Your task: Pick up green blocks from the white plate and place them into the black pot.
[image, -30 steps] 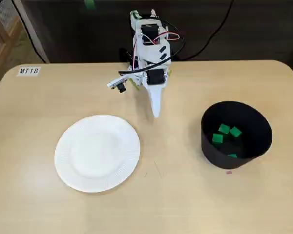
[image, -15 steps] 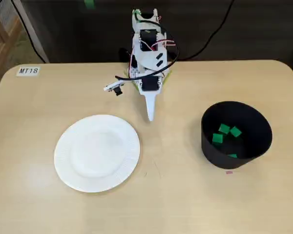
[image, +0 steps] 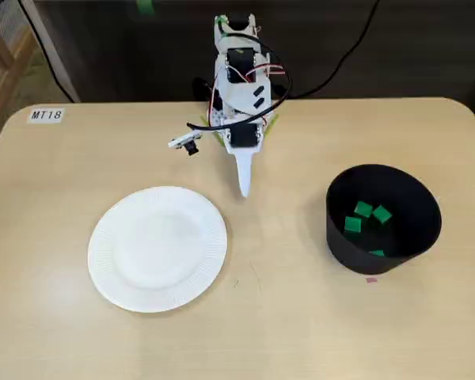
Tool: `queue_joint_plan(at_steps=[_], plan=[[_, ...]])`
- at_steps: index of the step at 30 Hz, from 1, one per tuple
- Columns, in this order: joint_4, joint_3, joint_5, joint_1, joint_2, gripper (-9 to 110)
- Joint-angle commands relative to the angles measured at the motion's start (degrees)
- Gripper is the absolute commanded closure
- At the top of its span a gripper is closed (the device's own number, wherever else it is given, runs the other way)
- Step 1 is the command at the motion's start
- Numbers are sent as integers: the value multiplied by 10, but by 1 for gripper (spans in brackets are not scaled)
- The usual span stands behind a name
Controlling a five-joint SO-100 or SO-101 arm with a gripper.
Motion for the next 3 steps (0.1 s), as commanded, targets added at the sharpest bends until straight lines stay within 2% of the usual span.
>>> queue_joint_plan(at_steps=[1,3], plan=[[-9,-3,-4,-1,3,104],[-9,-3,-4,-1,3,104]])
